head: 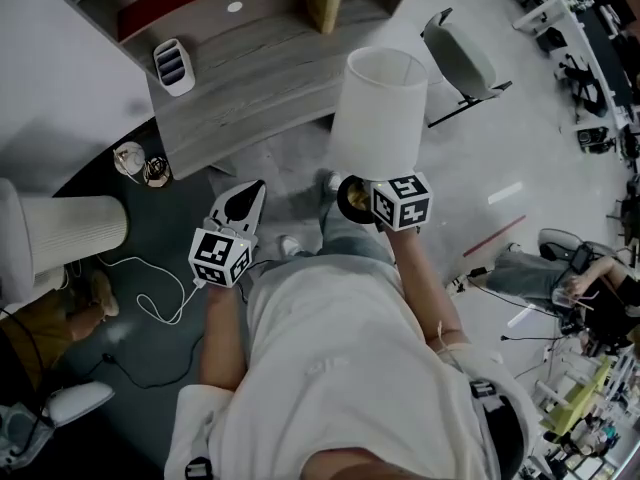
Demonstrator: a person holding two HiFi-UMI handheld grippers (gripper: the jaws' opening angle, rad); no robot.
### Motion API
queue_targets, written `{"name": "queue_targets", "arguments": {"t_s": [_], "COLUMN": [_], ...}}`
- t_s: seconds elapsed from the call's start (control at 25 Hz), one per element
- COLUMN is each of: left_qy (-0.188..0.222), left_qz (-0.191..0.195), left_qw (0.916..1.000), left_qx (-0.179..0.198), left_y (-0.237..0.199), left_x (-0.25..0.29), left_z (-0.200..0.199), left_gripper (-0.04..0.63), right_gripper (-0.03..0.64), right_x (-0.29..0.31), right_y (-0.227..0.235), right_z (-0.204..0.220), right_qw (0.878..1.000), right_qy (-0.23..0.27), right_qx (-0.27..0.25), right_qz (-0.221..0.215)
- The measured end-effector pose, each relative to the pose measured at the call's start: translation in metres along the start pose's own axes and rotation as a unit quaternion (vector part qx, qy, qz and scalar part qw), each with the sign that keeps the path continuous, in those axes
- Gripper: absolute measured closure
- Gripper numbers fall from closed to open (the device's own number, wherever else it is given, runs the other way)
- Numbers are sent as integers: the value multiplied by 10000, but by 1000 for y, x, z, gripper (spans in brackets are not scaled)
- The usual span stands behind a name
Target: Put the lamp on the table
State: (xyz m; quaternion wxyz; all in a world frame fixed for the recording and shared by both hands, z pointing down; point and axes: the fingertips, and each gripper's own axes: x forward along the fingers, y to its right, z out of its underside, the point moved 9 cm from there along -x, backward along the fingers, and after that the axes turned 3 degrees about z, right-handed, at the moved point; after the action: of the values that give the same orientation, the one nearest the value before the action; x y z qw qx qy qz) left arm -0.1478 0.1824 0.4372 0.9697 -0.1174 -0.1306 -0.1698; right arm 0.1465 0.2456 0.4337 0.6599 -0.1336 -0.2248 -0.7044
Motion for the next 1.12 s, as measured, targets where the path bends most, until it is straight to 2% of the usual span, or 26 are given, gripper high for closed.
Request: {"name": "queue_targets", "arguments": {"t_s": [0.32, 0.64, 0.88, 1.12], "left_qy": [-101, -219, -271, -314], "left_qz": [-355, -1005, -1681, -2231], "left_qw": [9993, 9941, 9840, 9697], "left_qx": [-92, -333, -532, -940], "left_y": [-43, -70, -80, -88], "left_x": [68, 134, 151, 131], "left_z": [-34, -64, -75, -63], "left_gripper": [580, 580, 580, 580], "right_gripper": [465, 465, 465, 465], "right_x": [82, 155, 208, 263], "right_y": [51, 105, 125, 108], "right_z": [-53, -104, -125, -134], "right_qw": [9989, 9936, 9859, 9760], "right_qy": [-75, -154, -269, -354], "right_qx": [-137, -370, -619, -932], "right_qz": [-446, -1059, -1531, -1937]}}
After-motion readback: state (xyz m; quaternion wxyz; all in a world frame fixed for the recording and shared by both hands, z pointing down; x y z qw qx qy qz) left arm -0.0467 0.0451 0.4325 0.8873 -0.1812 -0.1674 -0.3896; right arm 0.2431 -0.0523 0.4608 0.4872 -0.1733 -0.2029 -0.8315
